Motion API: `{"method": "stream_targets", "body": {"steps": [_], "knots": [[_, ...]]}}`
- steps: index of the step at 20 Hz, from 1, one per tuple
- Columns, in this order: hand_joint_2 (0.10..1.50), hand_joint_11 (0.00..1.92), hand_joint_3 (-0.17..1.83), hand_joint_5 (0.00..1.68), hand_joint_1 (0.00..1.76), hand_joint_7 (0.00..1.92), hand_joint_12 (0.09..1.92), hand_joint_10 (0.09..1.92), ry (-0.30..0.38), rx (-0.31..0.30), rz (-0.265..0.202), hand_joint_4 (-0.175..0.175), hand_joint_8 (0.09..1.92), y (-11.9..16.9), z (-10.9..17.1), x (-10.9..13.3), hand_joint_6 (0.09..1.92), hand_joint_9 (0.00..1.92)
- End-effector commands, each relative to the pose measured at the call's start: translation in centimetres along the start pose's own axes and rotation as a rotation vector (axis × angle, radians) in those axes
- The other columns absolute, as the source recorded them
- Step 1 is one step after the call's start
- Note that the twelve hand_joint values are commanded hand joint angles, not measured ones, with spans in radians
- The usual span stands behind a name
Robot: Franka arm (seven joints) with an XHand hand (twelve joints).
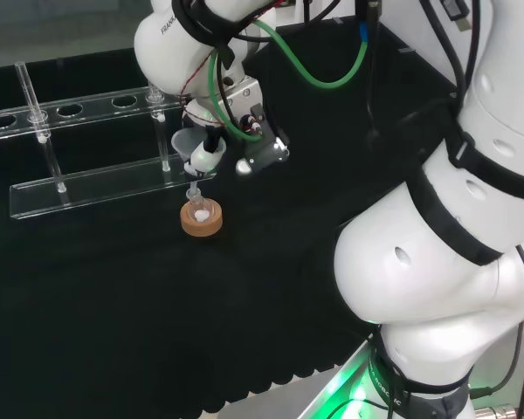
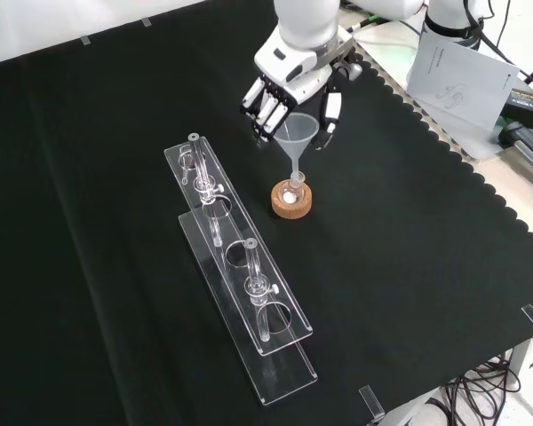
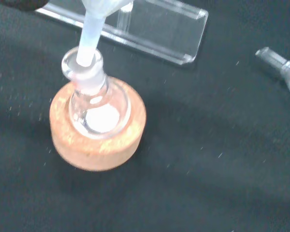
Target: Remove the funnel from the round-bottom flask.
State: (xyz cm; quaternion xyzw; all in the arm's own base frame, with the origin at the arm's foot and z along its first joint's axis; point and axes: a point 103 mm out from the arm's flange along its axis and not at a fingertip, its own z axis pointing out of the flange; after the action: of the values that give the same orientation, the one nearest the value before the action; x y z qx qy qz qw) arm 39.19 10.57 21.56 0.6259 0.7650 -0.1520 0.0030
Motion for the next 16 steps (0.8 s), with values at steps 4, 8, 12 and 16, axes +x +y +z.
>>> {"method": "stream_targets", "body": {"steps": [4,8,12,16], "knots": [[0.87,0.44,0.39,0.67,0.69,0.74,1.32,0.54,-0.045,-0.081,0.032,-0.001,0.7,-3.2,-5.5,-0.4,0.57,1.08],[0.87,0.44,0.39,0.67,0.69,0.74,1.32,0.54,-0.056,-0.099,0.049,-0.002,0.7,-3.8,-7.4,-0.9,0.58,1.08],[0.86,0.44,0.39,0.66,0.69,0.74,1.31,0.55,-0.061,-0.108,0.066,-0.002,0.71,-3.7,-9.0,-1.3,0.59,1.08],[0.86,0.43,0.39,0.66,0.69,0.73,1.31,0.55,-0.069,-0.115,0.076,-0.002,0.71,-3.1,-10.2,-1.7,0.59,1.08]]}}
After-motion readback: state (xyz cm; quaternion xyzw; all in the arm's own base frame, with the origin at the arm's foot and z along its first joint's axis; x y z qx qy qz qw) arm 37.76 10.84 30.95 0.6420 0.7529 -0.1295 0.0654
